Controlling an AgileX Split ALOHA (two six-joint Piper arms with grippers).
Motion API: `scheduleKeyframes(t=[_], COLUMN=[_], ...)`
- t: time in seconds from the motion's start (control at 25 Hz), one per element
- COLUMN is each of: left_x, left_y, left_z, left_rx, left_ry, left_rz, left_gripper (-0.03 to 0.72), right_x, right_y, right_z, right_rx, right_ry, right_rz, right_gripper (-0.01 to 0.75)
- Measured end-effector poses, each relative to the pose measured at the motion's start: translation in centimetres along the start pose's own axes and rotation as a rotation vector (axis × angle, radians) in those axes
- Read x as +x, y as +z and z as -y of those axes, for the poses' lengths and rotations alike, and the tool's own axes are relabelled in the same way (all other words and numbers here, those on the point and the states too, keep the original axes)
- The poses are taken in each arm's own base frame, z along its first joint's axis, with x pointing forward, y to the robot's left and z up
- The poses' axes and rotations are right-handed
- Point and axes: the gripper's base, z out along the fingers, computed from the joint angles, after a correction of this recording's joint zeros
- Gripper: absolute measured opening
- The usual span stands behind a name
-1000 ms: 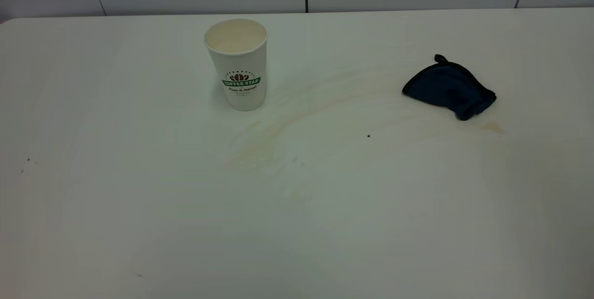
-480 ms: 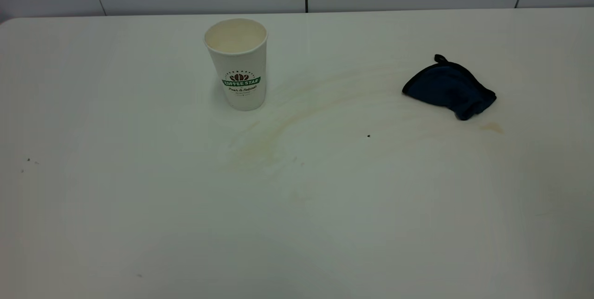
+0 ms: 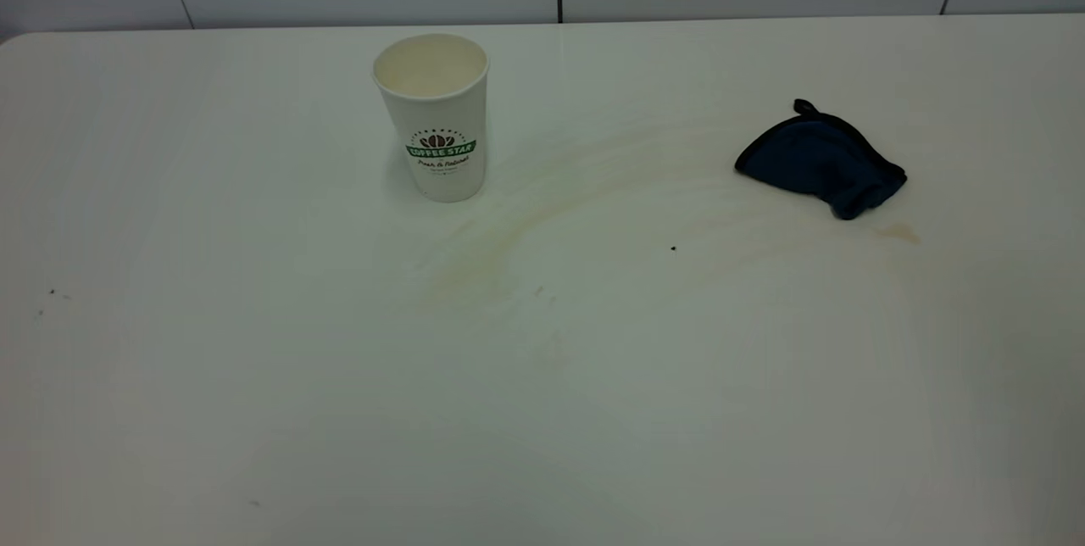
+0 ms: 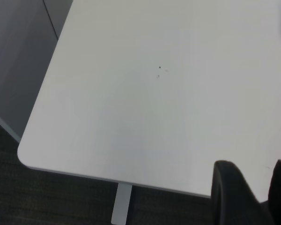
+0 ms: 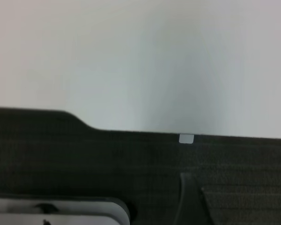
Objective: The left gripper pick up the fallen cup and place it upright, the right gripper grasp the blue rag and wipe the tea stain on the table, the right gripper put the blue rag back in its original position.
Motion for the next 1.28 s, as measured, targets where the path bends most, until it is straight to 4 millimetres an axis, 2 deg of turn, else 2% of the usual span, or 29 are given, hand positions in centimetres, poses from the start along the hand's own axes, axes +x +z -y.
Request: scheduleKeyframes(t=[0.36, 0.64, 0.8, 1.08, 1.28], left_x=[0.0, 0.0, 0.0, 0.0, 0.0], left_y=[0.0, 0.0, 0.0, 0.0, 0.0], left_z=[0.0, 0.0, 0.0, 0.0, 0.0], left_rx=[0.000, 0.000, 0.000, 0.000, 0.000], left_ry=[0.000, 0.000, 0.000, 0.000, 0.000], left_rz=[0.000, 0.000, 0.000, 0.000, 0.000], left_gripper=[0.238, 0.238, 0.238, 0.238, 0.238], right_x=[2.7, 4.7, 5.1, 5.1, 5.1], right_y=[-3.0, -4.4, -4.3, -4.2, -4.2], right_z=[0.6, 0.3, 0.4, 0.3, 0.2], right_rx=[0.083, 0.060, 0.072, -0.017, -0.015], right_ry=[0.123, 0.185, 0.173, 0.098, 0.101], right_rz=[0.254, 0.428, 0.452, 0.445, 0.445], right_gripper=[0.430, 0.355, 0.317, 0.253, 0.238])
